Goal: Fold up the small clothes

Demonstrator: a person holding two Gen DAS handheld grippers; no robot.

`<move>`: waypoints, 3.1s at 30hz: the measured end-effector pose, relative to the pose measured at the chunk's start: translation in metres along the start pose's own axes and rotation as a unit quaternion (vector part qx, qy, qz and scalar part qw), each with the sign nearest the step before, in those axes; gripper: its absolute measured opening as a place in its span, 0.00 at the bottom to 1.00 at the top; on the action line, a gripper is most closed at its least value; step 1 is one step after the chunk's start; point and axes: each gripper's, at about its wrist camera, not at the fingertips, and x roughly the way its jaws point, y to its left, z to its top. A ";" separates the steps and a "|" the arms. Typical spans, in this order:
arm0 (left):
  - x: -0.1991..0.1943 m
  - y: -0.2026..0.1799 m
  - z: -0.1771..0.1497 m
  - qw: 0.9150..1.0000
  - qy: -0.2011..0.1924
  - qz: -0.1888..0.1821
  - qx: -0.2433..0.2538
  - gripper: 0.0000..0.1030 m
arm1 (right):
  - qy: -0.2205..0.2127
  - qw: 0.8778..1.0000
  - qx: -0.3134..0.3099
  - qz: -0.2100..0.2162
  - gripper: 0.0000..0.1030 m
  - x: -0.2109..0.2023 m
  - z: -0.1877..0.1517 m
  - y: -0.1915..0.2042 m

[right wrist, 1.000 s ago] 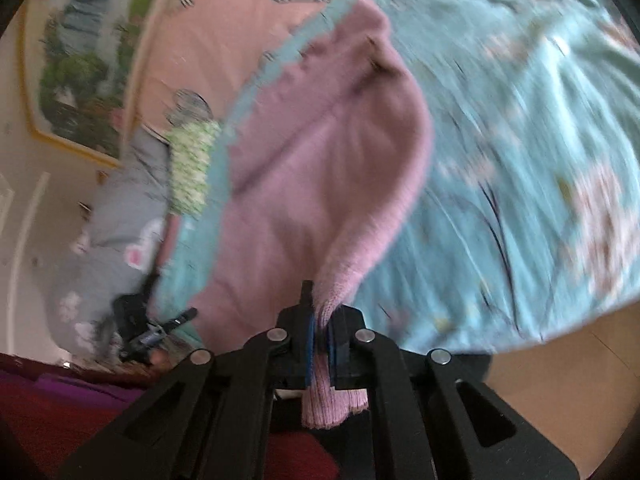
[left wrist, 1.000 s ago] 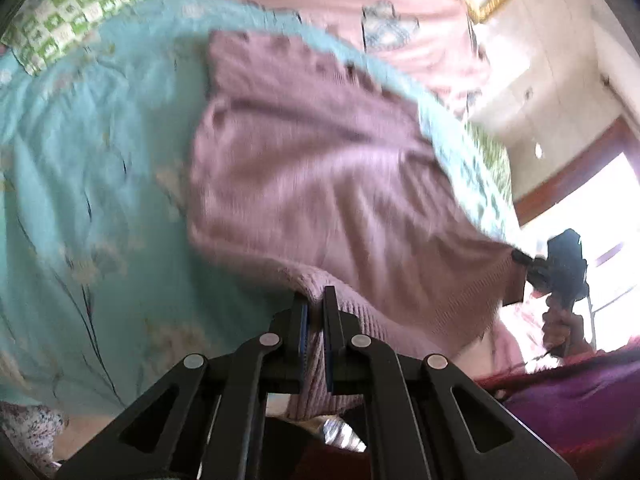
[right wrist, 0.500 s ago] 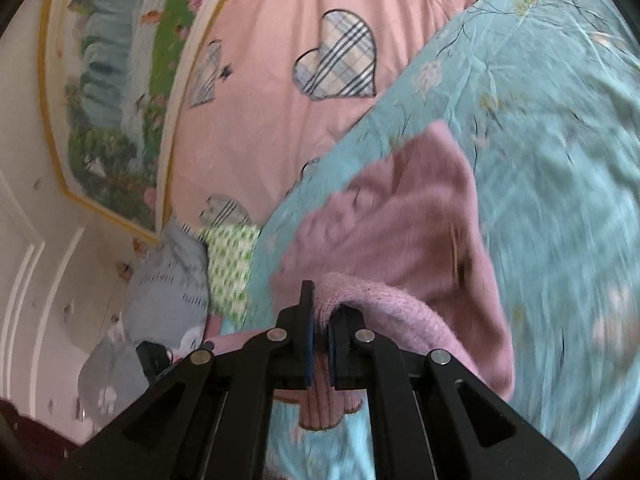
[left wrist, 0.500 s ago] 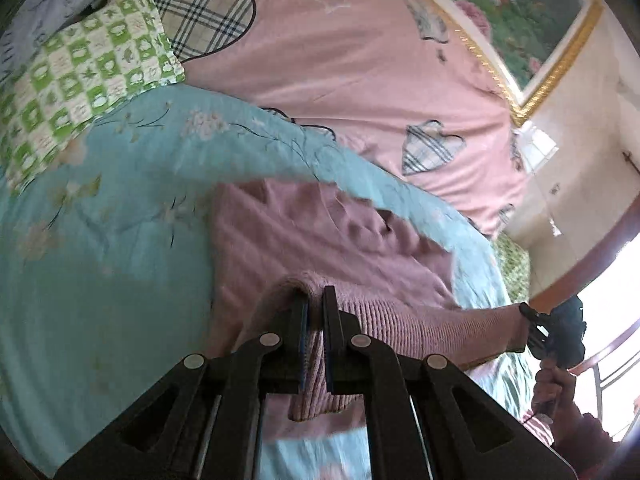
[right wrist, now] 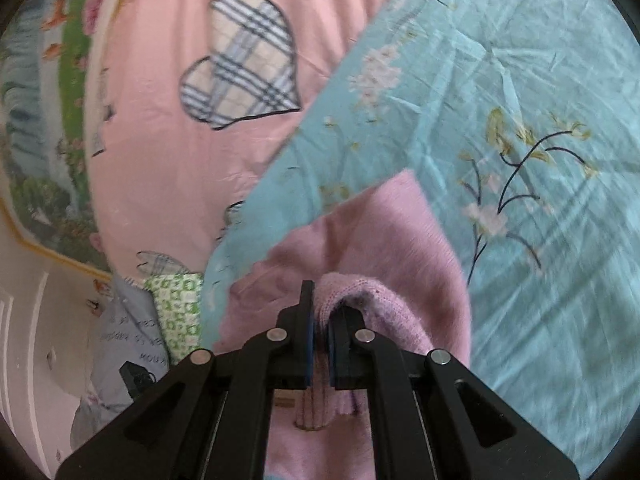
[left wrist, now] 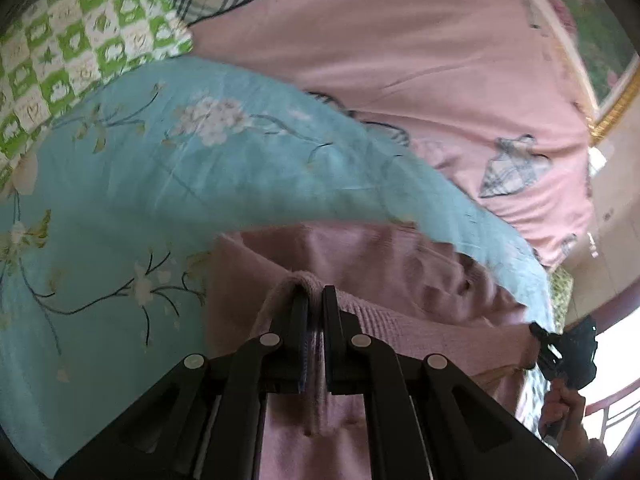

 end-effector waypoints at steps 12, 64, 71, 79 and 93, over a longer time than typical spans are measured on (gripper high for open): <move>0.019 0.014 0.002 0.999 0.033 0.023 -0.012 0.30 | 0.017 0.998 0.037 -0.041 0.10 0.016 0.007 -0.027; 0.004 -0.017 -0.110 0.988 0.106 0.067 0.087 0.40 | 0.070 0.976 -0.131 -0.156 0.27 -0.036 -0.135 -0.006; -0.035 0.010 -0.121 0.990 0.100 0.072 0.071 0.38 | 0.046 0.975 -0.119 -0.181 0.27 -0.075 -0.141 -0.012; -0.095 0.017 -0.164 0.994 0.091 0.045 0.030 0.47 | 0.024 0.979 -0.130 -0.157 0.30 -0.093 -0.155 0.021; -0.059 0.036 -0.175 0.987 0.098 0.001 -0.126 0.55 | 0.093 0.963 -0.224 -0.117 0.45 -0.053 -0.199 0.076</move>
